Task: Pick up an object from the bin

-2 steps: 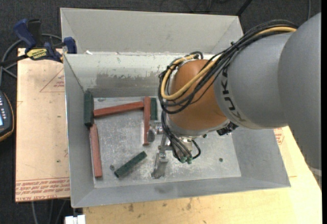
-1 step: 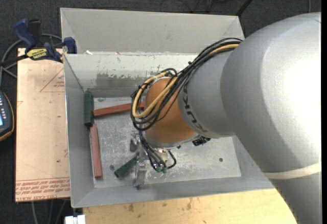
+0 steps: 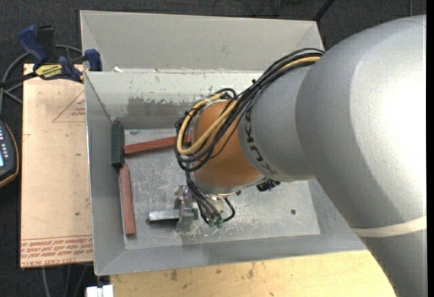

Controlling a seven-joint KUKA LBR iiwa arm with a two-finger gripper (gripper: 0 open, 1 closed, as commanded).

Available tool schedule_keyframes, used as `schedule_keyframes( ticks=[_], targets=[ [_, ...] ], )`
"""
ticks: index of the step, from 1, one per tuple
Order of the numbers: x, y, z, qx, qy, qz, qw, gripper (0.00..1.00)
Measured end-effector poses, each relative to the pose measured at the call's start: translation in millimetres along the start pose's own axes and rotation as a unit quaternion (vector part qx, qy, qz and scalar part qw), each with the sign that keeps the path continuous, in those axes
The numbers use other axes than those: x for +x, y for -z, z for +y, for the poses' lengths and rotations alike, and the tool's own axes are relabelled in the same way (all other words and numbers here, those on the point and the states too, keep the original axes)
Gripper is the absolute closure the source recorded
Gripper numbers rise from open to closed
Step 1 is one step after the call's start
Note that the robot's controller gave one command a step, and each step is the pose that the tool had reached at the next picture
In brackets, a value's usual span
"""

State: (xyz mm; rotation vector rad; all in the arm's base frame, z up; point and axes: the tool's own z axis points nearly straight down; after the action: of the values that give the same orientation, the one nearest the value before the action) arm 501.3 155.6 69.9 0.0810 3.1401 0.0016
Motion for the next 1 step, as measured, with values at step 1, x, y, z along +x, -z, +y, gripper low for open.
schedule_keyframes(
  ticks=[1],
  targets=[
    [1.2,94.5,-12.6,-0.001,0.036,-0.0039,0.9993,1.0]
  ],
)
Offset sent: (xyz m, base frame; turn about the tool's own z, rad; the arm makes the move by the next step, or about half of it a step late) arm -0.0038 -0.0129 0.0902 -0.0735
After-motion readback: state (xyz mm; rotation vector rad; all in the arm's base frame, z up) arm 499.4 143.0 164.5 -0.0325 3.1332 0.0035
